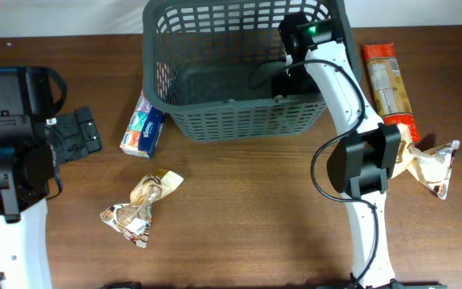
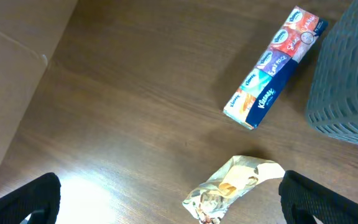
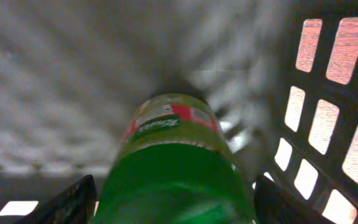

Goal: Pack container
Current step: 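Lower the jar into the basket and open the right gripper, then withdraw the right gripper and move it to the white rice bag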

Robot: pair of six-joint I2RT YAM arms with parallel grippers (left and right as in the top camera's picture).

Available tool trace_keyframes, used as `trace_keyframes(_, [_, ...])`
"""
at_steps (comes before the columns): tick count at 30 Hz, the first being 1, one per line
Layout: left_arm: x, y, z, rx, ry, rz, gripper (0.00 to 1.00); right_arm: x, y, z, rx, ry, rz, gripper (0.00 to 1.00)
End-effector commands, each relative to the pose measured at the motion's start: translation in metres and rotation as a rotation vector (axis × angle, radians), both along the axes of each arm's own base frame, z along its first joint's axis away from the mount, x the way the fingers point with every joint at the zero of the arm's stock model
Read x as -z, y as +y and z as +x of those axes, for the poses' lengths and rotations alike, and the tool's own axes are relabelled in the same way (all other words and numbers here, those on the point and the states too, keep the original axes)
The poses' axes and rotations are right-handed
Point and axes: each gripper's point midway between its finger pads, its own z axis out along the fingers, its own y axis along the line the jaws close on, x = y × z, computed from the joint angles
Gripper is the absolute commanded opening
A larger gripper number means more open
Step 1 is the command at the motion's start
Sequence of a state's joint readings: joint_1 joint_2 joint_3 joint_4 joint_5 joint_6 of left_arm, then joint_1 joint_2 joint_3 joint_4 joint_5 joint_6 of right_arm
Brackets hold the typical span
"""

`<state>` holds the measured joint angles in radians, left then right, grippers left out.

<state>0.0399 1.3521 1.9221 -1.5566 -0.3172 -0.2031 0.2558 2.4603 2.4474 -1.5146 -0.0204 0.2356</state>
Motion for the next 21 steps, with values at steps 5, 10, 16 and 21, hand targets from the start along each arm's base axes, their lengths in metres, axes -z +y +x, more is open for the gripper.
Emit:
trace_keyframes(5, [0.000, 0.000, 0.001, -0.008, -0.002, -0.011, 0.99, 0.003, 0.001, -0.001, 0.005, 0.009, 0.003, 0.75])
trace_keyframes(10, [0.000, 0.000, 0.001, -0.008, -0.002, -0.011, 0.99, -0.048, 0.016, 0.020, -0.002, -0.137, 0.103, 0.77])
trace_keyframes(16, [0.000, 0.000, 0.001, -0.008, -0.002, -0.011, 0.99, -0.177, 0.013, 0.037, 0.001, -0.492, 0.191, 0.89])
trace_keyframes(21, [0.000, 0.000, 0.001, -0.008, -0.002, -0.011, 0.99, -0.281, -0.063, 0.015, 0.250, -0.760, 0.152, 0.99])
